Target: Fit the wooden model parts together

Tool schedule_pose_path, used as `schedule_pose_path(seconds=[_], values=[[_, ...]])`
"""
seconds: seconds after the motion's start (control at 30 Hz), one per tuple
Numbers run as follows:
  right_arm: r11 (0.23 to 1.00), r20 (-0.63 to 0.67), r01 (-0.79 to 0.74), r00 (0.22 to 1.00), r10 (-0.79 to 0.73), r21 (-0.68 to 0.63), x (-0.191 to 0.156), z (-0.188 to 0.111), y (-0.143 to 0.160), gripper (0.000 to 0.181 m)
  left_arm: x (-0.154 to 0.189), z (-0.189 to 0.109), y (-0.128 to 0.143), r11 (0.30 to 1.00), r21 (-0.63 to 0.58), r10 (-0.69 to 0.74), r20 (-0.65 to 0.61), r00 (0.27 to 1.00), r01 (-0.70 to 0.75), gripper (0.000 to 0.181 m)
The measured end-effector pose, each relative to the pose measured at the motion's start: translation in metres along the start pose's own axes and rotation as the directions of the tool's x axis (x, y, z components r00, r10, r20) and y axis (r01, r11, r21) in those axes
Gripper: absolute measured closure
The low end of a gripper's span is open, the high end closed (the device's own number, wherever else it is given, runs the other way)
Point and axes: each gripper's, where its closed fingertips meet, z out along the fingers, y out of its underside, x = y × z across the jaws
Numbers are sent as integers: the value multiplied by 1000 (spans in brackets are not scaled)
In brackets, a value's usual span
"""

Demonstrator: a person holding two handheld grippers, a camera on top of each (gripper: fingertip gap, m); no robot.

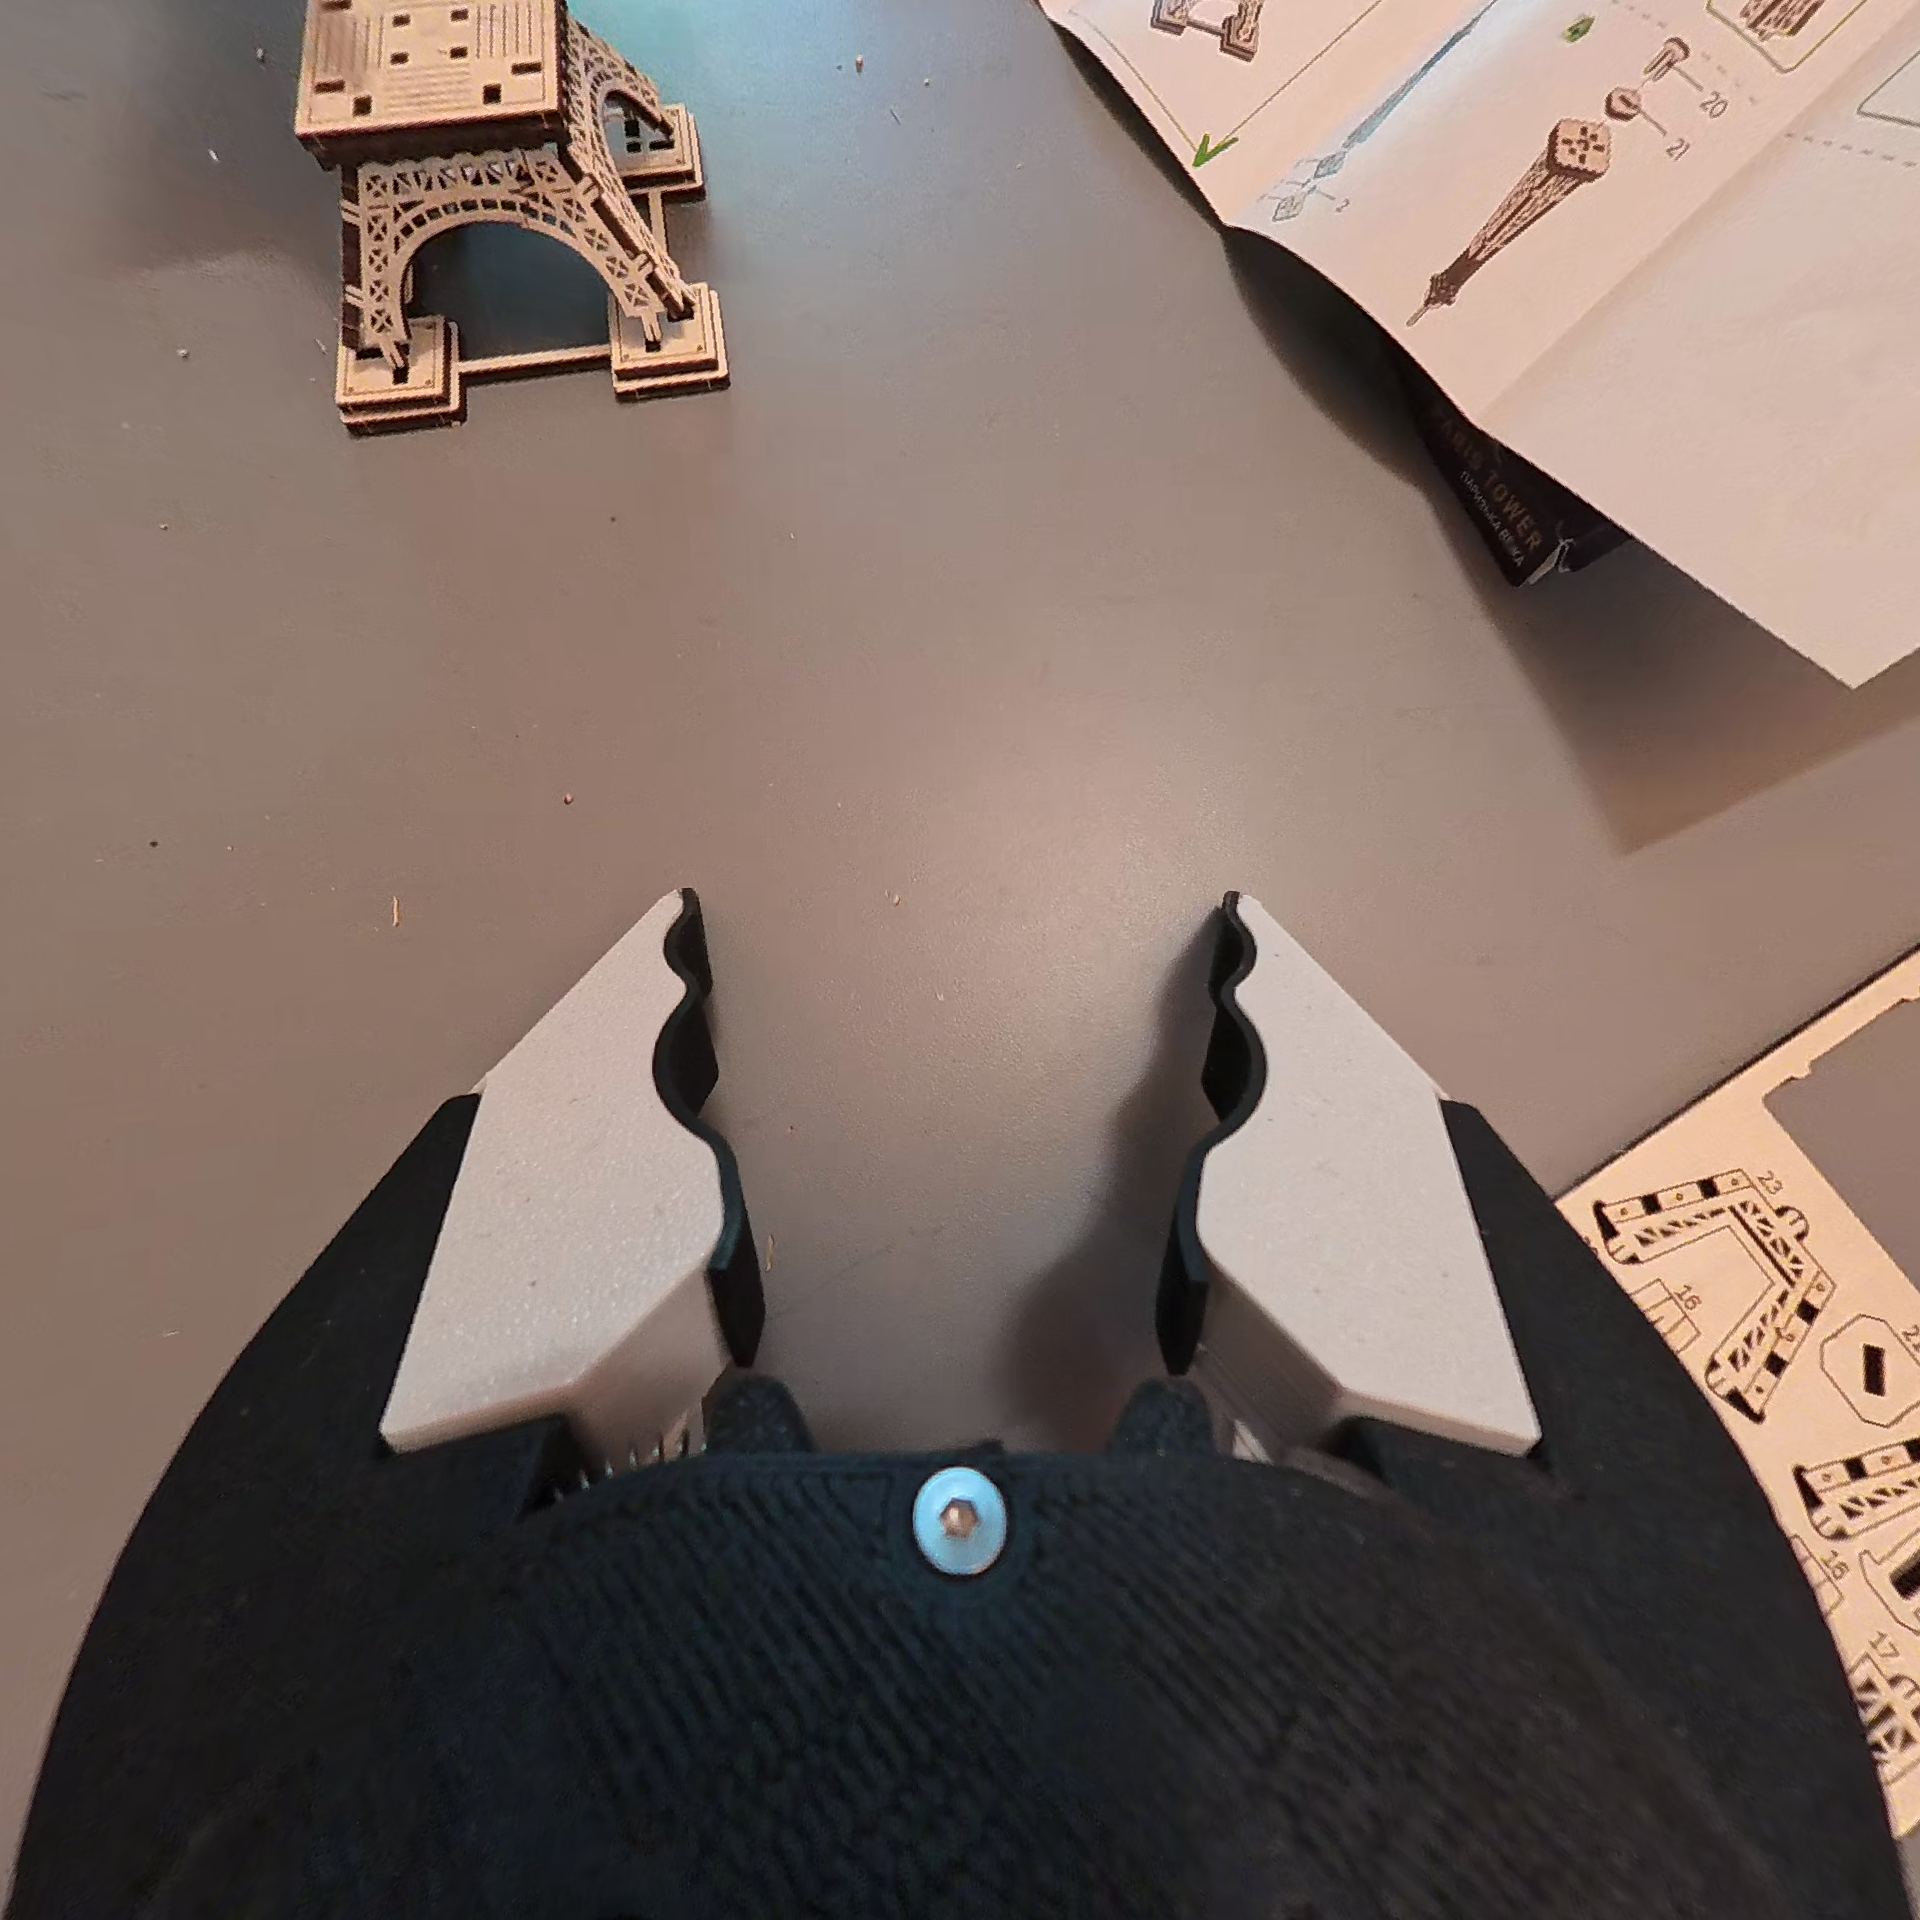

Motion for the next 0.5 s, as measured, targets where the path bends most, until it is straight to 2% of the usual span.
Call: schedule_pose_path(seconds=[0.03,0.17,0.33,0.4,0.5], values=[[1000,3,7,1000,-7,3,-1,1,-1,88,-6,-1,3,1000,17,-6,35,999,6,110],[993,39,85,995,-88,79,-19,12,-27,88,-15,-8,27,999,28,-22,97,995,19,106],[980,61,141,987,-150,139,-46,34,-58,87,-2,-23,36,994,89,-61,34,998,57,111],[976,77,120,988,-136,183,-54,39,-73,94,5,-32,34,991,120,-66,19,998,63,111],[975,80,130,986,-147,182,-63,51,-83,95,16,-35,49,995,41,-86,-25,996,87,107]])
